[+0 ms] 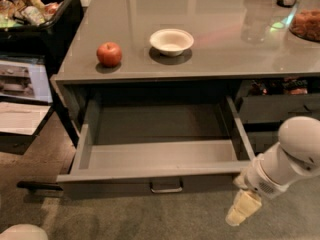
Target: Close top drawer
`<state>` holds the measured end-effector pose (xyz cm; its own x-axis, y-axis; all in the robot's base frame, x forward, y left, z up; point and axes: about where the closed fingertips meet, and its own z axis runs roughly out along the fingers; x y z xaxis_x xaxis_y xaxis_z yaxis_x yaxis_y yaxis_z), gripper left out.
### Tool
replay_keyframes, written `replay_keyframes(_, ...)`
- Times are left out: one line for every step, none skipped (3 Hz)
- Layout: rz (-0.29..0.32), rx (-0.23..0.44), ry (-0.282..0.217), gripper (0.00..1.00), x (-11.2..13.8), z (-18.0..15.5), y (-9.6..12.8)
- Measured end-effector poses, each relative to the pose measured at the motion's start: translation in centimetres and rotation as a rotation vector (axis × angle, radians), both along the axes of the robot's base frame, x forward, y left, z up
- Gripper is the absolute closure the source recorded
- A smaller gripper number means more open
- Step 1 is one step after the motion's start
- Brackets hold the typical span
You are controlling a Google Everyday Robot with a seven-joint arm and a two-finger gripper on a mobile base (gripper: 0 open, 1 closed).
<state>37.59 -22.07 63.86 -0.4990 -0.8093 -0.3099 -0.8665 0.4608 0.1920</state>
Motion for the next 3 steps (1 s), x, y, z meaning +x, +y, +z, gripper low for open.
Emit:
replay_keyframes(0.0, -0.013, -0.02, 0.0, 2.3, -0.8, 0.0)
replay_keyframes(0.028, -0.012, -0.048, 0.0, 7.0, -2.1, 1.3)
replay_keyframes(0.061, 0.014, -0.093, 0.0, 11.8, -3.1, 3.4)
